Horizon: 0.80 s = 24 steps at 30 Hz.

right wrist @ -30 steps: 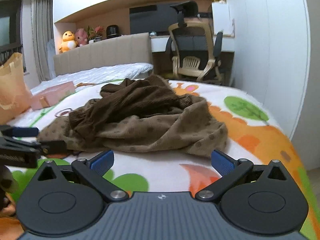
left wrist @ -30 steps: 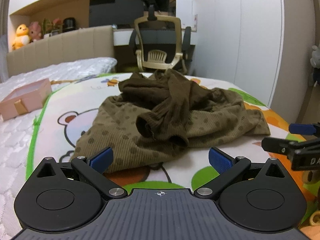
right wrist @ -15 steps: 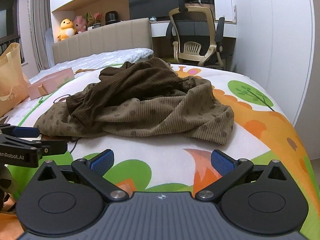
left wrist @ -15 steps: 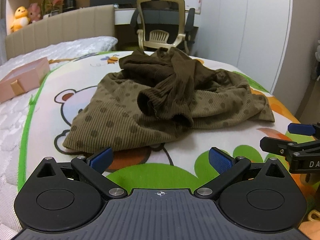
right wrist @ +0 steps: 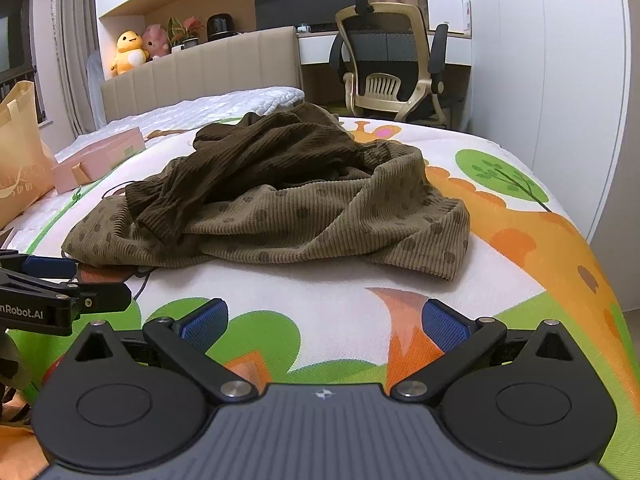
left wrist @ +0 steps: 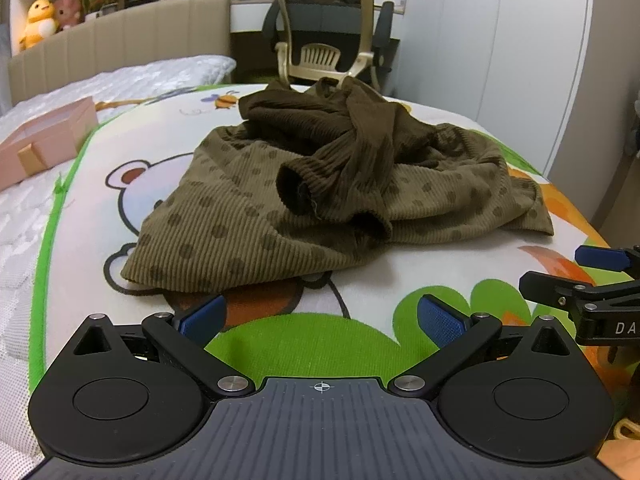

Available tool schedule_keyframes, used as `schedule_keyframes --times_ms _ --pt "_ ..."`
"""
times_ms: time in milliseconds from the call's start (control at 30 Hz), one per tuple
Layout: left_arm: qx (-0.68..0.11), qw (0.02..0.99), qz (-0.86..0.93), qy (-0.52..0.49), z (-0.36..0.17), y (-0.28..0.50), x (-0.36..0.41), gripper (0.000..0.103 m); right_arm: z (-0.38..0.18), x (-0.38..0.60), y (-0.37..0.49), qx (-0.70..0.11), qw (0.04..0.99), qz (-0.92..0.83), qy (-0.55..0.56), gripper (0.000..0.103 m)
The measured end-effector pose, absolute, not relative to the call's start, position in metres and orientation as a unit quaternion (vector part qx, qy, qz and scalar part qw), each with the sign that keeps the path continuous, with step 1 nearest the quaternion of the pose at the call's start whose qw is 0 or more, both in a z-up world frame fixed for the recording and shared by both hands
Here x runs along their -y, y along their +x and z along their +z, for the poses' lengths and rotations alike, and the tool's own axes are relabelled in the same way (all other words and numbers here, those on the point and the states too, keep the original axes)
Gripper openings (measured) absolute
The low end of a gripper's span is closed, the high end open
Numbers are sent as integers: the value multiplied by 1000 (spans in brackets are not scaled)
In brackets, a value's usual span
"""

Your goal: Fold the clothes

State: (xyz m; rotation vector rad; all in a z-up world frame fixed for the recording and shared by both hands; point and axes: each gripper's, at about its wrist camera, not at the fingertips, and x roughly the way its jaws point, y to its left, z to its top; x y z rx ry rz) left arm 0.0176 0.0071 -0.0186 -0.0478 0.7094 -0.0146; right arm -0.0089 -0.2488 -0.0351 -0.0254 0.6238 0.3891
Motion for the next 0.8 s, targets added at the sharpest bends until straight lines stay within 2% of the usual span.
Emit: schedule_keyframes --times_ms 800 --pt "-355 935 -6 -23 -21 18 -7 103 -40 249 -7 -314 930 191 -8 103"
